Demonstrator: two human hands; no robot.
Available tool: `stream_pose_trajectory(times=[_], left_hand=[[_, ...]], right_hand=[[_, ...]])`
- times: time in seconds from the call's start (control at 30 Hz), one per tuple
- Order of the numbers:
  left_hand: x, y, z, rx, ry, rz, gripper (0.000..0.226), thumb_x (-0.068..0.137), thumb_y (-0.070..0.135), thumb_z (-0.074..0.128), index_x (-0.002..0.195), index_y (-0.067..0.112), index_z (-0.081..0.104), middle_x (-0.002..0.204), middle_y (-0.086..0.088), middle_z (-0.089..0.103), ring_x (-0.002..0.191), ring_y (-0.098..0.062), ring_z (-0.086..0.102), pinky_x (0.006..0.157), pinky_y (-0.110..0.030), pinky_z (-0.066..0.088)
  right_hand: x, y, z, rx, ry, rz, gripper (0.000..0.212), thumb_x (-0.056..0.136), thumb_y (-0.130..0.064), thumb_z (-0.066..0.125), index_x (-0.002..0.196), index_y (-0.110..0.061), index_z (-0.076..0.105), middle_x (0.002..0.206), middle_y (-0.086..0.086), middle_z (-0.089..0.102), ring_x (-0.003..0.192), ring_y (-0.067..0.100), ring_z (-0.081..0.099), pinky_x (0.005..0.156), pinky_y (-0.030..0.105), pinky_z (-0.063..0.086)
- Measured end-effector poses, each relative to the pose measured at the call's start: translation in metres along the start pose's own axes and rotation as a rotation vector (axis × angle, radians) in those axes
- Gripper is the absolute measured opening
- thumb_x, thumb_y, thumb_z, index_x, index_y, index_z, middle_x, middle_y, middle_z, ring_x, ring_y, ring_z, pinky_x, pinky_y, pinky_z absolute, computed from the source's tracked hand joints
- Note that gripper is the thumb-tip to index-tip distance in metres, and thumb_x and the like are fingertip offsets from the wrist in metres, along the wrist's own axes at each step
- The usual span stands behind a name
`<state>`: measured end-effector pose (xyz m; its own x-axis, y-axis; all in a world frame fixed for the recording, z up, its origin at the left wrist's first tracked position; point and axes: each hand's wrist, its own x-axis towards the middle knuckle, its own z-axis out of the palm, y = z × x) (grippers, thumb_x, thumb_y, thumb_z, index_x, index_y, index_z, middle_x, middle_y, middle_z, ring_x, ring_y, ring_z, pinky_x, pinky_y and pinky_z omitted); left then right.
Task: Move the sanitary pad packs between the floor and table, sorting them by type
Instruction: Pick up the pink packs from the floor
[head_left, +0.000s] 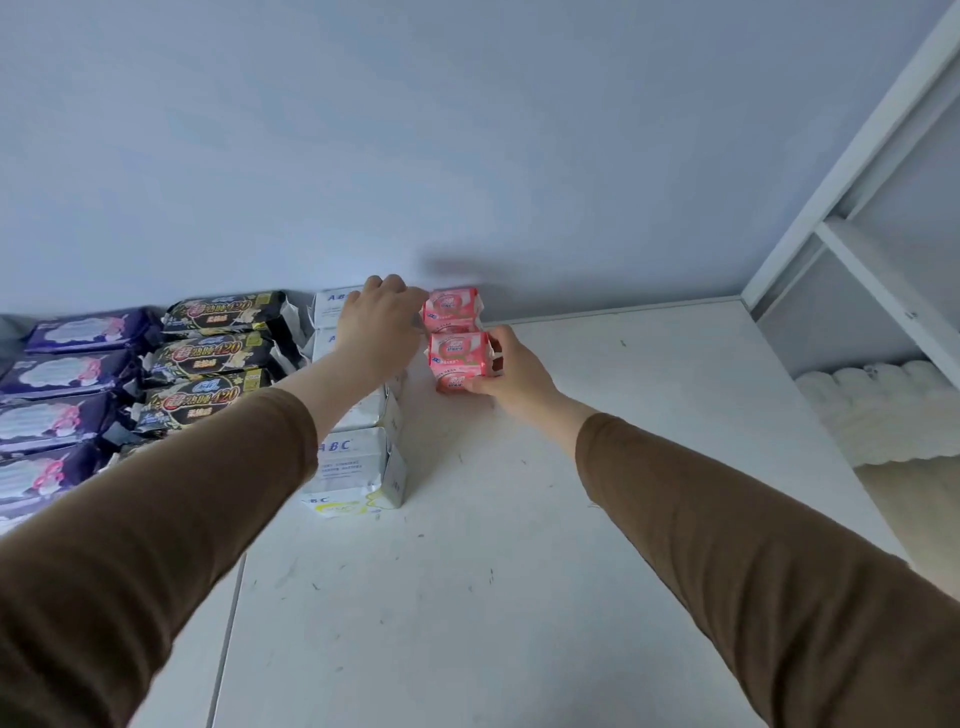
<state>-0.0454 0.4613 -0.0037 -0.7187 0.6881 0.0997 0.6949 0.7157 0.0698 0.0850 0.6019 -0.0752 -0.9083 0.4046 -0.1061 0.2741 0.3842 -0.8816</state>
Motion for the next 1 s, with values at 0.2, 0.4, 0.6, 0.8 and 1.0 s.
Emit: stream_pose_trajectory(times=[0.2, 0.4, 0.6, 0.8, 1.0], left_hand=[[-0.04, -0.005, -0.008, 0.006, 0.02, -0.015, 0.04, 0.091, 0.023, 0.055, 0.13, 0.023, 0.058, 0.124, -0.005, 0.056, 0.116, -0.029, 0.047, 0.094, -0.043, 0.041], [-0.081, 0.008, -0.013, -0.001, 0.035, -0.048, 0.042, 0.091, 0.026, 0.055, 0.132, 0.023, 0.056, 0.124, -0.003, 0.056, 0.119, -0.027, 0.045, 0.097, -0.042, 0.039], [-0.136, 0.029, -0.016, -0.019, 0.012, -0.068, 0.043, 0.09, 0.03, 0.057, 0.132, 0.024, 0.054, 0.125, -0.001, 0.054, 0.12, -0.025, 0.043, 0.096, -0.04, 0.037], [-0.191, 0.044, -0.016, -0.05, 0.011, -0.016, 0.047, 0.089, 0.032, 0.06, 0.135, 0.023, 0.052, 0.127, 0.0, 0.054, 0.12, -0.025, 0.044, 0.097, -0.041, 0.038], [-0.266, 0.054, -0.016, -0.13, 0.009, 0.091, 0.045, 0.089, 0.032, 0.063, 0.132, 0.023, 0.054, 0.122, 0.002, 0.056, 0.113, -0.025, 0.048, 0.092, -0.04, 0.042]], right_hand=[[0.017, -0.009, 0.007, -0.05, 0.047, -0.019, 0.05, 0.075, -0.021, 0.086, 0.115, -0.021, 0.055, 0.113, -0.006, 0.065, 0.104, 0.018, 0.064, 0.079, 0.026, 0.049], [-0.006, -0.011, 0.003, -0.145, 0.075, 0.02, 0.075, 0.071, -0.022, 0.085, 0.133, -0.007, 0.045, 0.13, 0.015, 0.052, 0.117, 0.033, 0.056, 0.09, 0.05, 0.053], [-0.067, 0.004, -0.011, -0.294, 0.078, 0.029, 0.073, 0.083, -0.024, 0.073, 0.145, -0.011, 0.036, 0.141, 0.013, 0.045, 0.131, 0.03, 0.045, 0.104, 0.04, 0.042], [-0.15, 0.001, -0.021, -0.354, 0.077, -0.033, 0.059, 0.087, -0.027, 0.069, 0.14, -0.015, 0.045, 0.136, 0.007, 0.049, 0.126, 0.025, 0.046, 0.099, 0.035, 0.041], [-0.253, -0.008, -0.007, -0.345, 0.129, -0.053, 0.052, 0.09, -0.029, 0.065, 0.138, -0.021, 0.045, 0.137, -0.002, 0.048, 0.126, 0.019, 0.041, 0.093, 0.033, 0.041]])
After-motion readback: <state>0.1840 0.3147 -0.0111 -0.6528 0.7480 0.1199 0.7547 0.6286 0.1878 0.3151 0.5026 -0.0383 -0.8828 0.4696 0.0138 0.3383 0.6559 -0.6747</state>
